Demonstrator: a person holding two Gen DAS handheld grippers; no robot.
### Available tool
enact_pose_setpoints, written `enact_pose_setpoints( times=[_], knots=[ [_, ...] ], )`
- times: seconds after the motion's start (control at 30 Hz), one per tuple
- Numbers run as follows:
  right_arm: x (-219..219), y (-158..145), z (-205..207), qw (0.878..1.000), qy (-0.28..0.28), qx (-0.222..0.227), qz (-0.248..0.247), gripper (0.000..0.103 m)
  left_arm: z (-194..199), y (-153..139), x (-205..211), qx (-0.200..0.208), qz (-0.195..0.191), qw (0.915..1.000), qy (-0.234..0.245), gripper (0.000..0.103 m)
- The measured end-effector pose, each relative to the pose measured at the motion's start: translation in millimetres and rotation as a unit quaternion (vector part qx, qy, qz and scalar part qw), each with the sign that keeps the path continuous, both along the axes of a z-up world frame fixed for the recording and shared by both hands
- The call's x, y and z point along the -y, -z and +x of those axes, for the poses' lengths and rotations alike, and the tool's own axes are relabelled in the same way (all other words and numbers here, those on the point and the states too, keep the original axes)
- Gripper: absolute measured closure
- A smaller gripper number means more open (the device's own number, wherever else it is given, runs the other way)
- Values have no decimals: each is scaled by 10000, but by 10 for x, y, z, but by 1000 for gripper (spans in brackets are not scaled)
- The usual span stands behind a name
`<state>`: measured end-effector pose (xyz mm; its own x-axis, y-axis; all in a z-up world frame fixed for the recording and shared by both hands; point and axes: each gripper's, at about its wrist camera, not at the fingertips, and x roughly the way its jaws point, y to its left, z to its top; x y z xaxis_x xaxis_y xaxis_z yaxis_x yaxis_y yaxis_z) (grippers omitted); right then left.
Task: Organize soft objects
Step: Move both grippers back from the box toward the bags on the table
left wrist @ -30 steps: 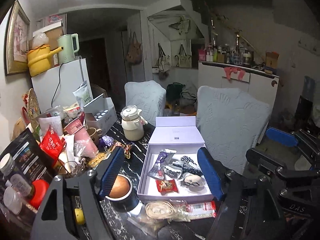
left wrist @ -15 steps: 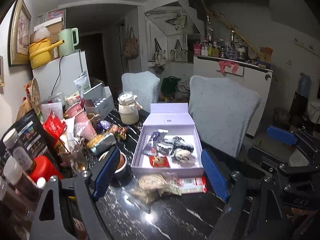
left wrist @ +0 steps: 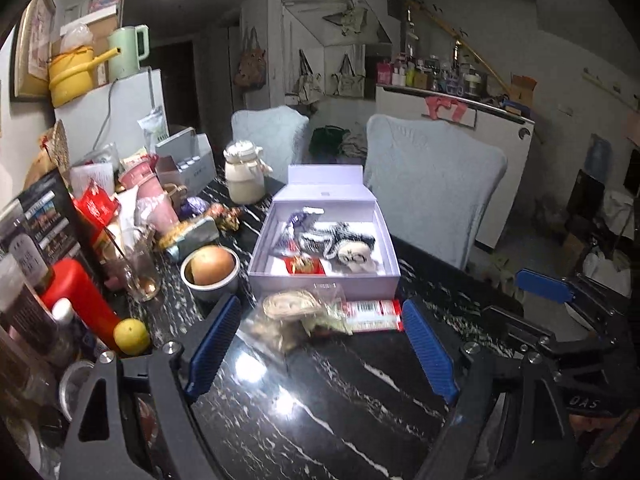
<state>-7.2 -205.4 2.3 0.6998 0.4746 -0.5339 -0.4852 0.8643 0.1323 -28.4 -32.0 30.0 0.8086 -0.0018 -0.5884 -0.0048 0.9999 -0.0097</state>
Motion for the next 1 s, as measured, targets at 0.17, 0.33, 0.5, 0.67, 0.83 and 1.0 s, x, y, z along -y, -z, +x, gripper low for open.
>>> enact_pose_setpoints(
  times=[0.17,0.33,0.5,0.67,0.83,1.0],
  knots=[
    [-27,227,-20,9997,-39,-253,-19,28,15,239,-37,-210,-55,9997,68,20],
    [-92,479,4,9982,-164,-585,18,28,80,440,-112,-428,-173,9989,67,20],
    [-165,658,76,9964,-240,-807,-7,28,200,642,-215,-634,-288,9975,-70,20],
    [-210,772,205,9956,-217,-910,-76,28,356,847,-342,-859,-572,9943,-268,20],
    [-271,879,353,9947,-231,-992,-171,28,538,1032,-455,-1058,-759,9904,-459,20],
    [-314,996,527,9930,-251,-1133,-223,28,755,1196,-556,-1256,-874,9858,-693,20]
  ],
)
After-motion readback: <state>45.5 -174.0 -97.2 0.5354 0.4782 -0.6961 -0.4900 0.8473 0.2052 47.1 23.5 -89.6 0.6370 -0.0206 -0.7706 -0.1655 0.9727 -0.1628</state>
